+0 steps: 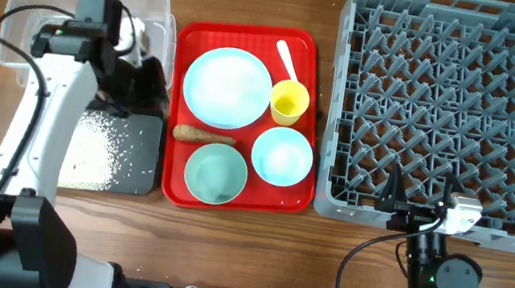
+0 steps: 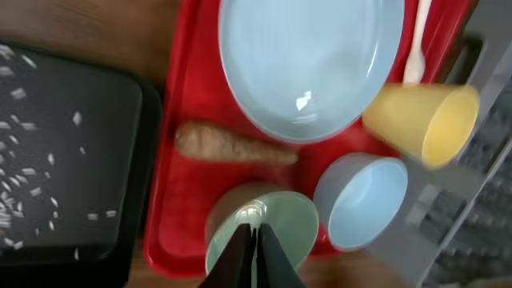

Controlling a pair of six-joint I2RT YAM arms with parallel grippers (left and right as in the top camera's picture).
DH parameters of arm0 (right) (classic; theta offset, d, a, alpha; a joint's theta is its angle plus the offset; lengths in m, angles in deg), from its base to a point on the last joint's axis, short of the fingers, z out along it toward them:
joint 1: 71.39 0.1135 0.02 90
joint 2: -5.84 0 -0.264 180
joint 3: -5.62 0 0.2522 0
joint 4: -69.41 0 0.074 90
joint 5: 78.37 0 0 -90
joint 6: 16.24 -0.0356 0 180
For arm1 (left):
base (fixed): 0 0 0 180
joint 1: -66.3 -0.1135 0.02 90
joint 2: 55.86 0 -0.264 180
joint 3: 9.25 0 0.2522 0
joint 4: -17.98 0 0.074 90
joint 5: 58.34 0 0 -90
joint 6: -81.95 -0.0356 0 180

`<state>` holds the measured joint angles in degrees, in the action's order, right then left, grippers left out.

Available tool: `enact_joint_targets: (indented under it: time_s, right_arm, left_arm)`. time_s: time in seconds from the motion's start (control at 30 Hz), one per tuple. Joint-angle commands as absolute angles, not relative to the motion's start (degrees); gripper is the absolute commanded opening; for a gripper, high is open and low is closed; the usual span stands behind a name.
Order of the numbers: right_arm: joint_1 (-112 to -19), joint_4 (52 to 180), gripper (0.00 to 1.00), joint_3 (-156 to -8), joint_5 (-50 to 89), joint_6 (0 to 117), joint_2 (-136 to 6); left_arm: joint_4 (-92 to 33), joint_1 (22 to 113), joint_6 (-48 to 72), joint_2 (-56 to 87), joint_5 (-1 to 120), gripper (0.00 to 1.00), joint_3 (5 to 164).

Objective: Sort waste into correct bins and load items into the dishwasher rack
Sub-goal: 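Grasp the brown stick on the red tray with the left gripper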

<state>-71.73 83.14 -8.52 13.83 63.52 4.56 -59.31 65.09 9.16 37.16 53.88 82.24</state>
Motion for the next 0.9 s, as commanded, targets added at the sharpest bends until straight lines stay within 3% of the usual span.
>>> enact_joint_targets:
  time_s: [0.0,0.37,0.67,0.73,0.87]
  right_arm:
    - [-72.0,83.0,1.00,-8.4,14.7,63.1,4.8]
    - [-72.0,83.0,1.00,-8.4,14.7,63.1,4.8]
    - [-72.0,83.0,1.00,-8.4,14.7,63.1,4.8]
    - [-72.0,83.0,1.00,-8.4,14.7,63.1,4.8]
    - [-72.0,83.0,1.00,-8.4,14.7,63.1,4.8]
  left_arm:
    - [-60.3,72.1,4.4,36.1,54.3,0.04,79.5]
    - [-41.1,90.7,12.2,36.1,54.3,0.13,73.8]
    - [-38.3,97.5,15.4,36.1,49.4,0.22,73.8]
    - [-43.6,94.8,22.5,36.1,30.5,0.24,73.9]
    - [-47.0,83.6,35.4,36.1,32.6,0.33,73.8]
